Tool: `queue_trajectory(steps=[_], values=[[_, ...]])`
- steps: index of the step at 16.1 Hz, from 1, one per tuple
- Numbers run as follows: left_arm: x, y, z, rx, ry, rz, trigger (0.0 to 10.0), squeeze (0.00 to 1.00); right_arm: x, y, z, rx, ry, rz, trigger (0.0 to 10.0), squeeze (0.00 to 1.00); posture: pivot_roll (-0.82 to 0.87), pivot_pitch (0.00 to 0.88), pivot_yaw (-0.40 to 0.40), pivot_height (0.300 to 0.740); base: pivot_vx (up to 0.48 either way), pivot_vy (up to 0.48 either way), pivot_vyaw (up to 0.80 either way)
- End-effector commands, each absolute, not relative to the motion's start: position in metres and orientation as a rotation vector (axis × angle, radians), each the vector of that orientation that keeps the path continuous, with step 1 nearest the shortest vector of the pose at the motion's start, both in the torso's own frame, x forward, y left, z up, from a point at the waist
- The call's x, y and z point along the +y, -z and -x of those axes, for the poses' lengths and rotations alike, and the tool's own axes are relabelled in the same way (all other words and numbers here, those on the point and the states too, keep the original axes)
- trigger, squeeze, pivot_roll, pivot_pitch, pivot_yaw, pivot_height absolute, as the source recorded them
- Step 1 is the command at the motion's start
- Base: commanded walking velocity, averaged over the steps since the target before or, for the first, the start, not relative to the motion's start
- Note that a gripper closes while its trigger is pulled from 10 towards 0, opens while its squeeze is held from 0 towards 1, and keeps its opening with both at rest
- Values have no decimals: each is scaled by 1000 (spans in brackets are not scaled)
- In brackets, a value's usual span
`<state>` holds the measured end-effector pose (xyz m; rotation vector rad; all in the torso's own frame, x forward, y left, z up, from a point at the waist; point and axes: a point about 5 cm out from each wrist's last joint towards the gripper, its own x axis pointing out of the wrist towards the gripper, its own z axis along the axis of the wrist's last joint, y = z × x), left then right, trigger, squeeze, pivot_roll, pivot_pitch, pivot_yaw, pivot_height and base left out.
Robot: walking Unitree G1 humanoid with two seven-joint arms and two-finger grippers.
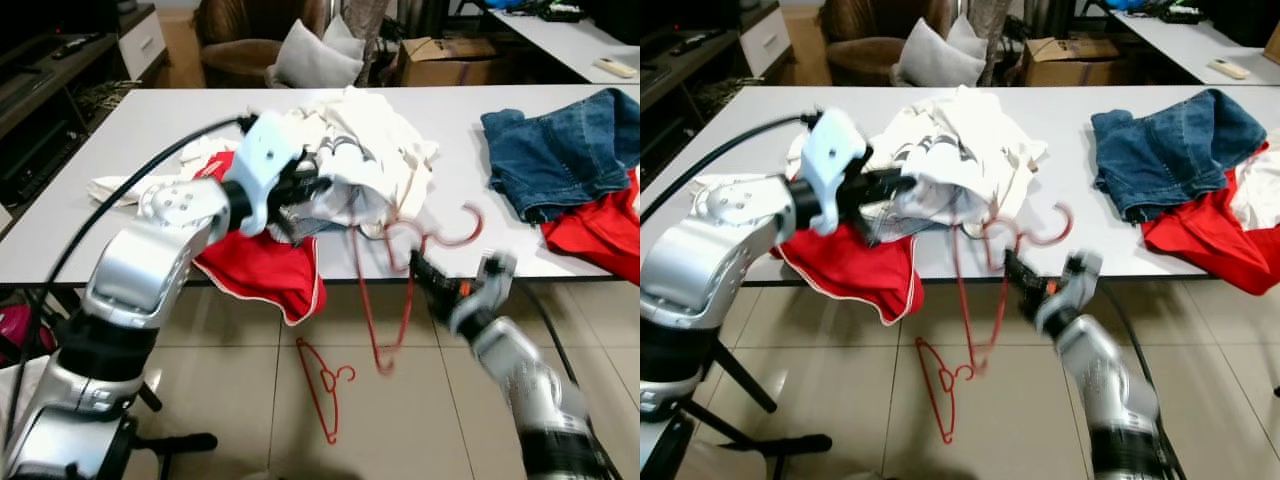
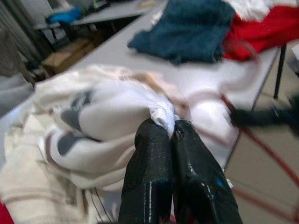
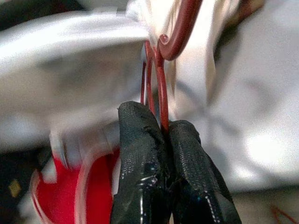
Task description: Hang hanger
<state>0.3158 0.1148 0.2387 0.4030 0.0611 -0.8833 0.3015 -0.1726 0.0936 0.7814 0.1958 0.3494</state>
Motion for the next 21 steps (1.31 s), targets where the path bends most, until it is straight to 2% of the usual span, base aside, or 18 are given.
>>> queue_trajectory(steps=[1,3,5,6,8,10,13,16,18,21], values=[[116,-238,-313,74,896,-435,0,0,-178,-104,-310,156,-318,-874,10000,0,-47,0,50,740,0,0,0],[120,-234,-311,91,899,-449,0,0,-180,-118,-325,145,-300,-1010,10000,0,-46,0,44,740,0,0,0],[120,-233,-307,101,927,-442,0,0,-176,-124,-333,136,-297,-1053,10000,0,-43,0,33,740,0,0,0],[117,-229,-304,100,944,-390,0,0,-170,-137,-340,60,-301,-1146,10000,0,-40,0,24,740,0,0,0],[109,-224,-301,103,972,-314,0,0,-162,-142,-346,26,-291,-1201,10000,0,-41,0,22,740,0,0,0],[96,-209,-293,140,1014,-271,0,0,-139,-148,-358,-2,-266,-1298,10000,0,-14,0,14,740,0,0,0],[87,-201,-287,170,1019,-222,0,0,-114,-159,-367,-41,-263,-1325,10000,0,8,0,14,740,0,0,0],[84,-199,-277,192,1054,-196,0,0,-118,-166,-376,-109,-173,-1413,10000,0,18,0,15,740,0,0,0],[80,-199,-274,195,1071,-175,0,0,-122,-171,-381,-143,-132,-1427,10000,0,21,0,15,740,0,0,0],[64,-205,-268,177,1127,-108,0,0,-112,-178,-389,-151,-100,-1399,10000,0,20,0,12,740,0,0,0]])
